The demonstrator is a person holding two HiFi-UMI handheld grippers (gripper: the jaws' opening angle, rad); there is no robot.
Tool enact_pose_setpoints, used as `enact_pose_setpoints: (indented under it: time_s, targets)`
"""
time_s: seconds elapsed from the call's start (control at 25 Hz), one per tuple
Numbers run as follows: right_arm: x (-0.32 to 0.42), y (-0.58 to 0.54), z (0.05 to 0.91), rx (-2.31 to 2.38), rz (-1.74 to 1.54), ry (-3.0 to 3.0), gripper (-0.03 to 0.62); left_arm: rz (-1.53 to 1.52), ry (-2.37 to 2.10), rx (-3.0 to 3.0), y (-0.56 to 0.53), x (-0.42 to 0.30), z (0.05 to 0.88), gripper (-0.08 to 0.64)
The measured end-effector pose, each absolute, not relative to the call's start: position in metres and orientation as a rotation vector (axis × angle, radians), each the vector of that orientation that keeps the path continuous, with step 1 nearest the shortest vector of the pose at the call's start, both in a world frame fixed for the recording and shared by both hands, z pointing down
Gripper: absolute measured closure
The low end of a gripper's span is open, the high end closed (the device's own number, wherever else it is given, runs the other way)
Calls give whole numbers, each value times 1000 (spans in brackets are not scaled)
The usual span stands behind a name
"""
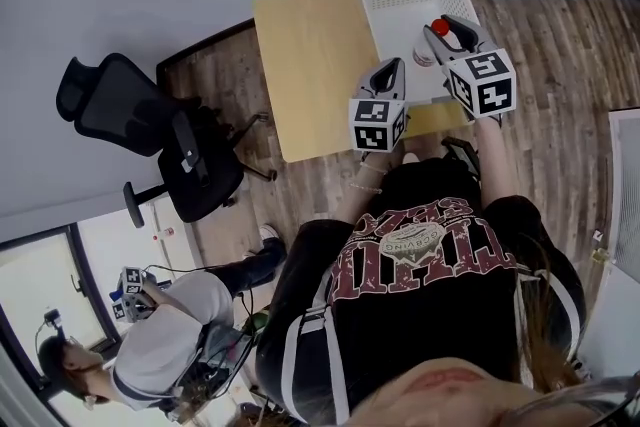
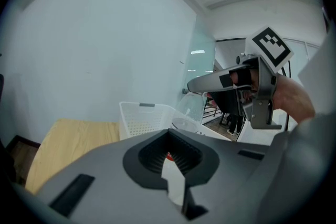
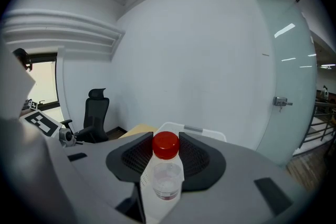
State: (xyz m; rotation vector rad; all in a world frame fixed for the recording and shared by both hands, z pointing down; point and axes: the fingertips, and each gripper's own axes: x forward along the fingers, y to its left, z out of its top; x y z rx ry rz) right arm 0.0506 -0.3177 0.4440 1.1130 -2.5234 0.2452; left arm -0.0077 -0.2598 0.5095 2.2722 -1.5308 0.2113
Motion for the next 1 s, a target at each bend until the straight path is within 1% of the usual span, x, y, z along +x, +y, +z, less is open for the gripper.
enact_pose_setpoints:
  time_s: [0.44,1.0]
  targets:
    - [39,-302,411,1096,199,-2572,428,154,-1528,2268,-241,-15,492,514]
    - [-2,-292,361,1037,78,-2672,429,100,-1582,2212,-227,-53,492,514]
